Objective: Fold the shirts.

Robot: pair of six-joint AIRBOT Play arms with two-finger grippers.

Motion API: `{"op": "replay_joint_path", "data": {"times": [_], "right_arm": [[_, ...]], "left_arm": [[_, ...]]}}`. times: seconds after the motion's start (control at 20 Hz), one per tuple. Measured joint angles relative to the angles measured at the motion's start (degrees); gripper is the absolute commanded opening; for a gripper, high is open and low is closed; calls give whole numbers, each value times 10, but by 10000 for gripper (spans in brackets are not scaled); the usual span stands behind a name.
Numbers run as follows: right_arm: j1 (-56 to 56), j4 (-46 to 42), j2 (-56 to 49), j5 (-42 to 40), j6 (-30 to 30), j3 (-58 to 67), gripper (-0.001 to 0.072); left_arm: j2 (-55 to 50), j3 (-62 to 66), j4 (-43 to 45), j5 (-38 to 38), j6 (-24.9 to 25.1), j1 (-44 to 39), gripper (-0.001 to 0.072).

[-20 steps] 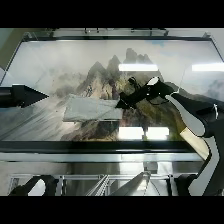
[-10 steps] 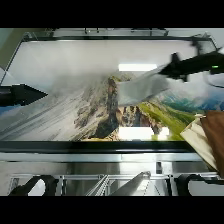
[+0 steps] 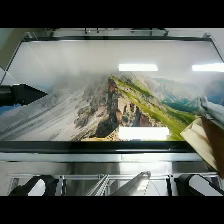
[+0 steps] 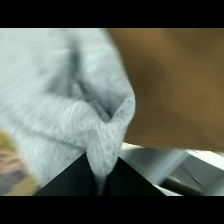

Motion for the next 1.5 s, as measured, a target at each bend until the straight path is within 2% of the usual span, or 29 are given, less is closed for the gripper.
{"op": "replay_joint_path", "data": {"times": [0.2, 0.4, 0.45, 0.5, 0.55, 0.6, 0.8, 0.9, 0.95, 1.0, 1.05, 1.1, 1.15, 1.2, 1.35, 1.5], "right_arm": [[-81, -69, 25, 5, 10, -127, 25], [-105, -89, 20, -1, 9, -160, 26], [-108, -87, 19, -1, 7, -160, 110], [-110, -88, 18, 1, 7, -158, 459], [-111, -88, 17, 7, 5, -156, 700], [-111, -86, 17, 8, 1, -153, 701], [-103, -42, 16, 29, -17, -141, 700], [-95, 49, 16, 27, -26, -130, 694], [-88, 117, 16, 19, -34, -125, 628], [-77, 202, 16, 5, -49, -121, 436], [-61, 302, 16, -8, -73, -118, 310], [-39, 406, 16, -24, -103, -116, 299], [-11, 508, 16, -39, -139, -114, 213], [24, 609, 16, -53, -183, -113, 15], [149, 815, 18, -89, -329, -111, 14], [292, 859, 34, -148, -441, -110, 13]], "left_arm": [[0, 0, 0, 3, 1, 0, 21], [0, 0, 0, 6, 2, 0, 21], [0, 0, 0, 7, 2, 0, 21], [0, 0, 0, 7, 2, 0, 21], [0, 0, 0, 8, 2, 0, 21], [0, 0, 0, 8, 2, 0, 21], [0, 0, -1, 9, 2, 0, 21], [0, 0, -1, 5, 1, 0, 21], [0, 0, -1, 1, 1, 0, 21], [0, 1, -3, -3, 1, 0, 20], [-1, 5, -4, -7, 1, 0, 20], [-2, 11, -5, -7, 0, 0, 20], [-2, 20, -5, -10, 0, 0, 20], [-3, 32, -6, -11, -2, 0, 20], [4, 63, -7, -12, -4, 0, 20], [42, 43, -8, -6, -4, 0, 20]]}}
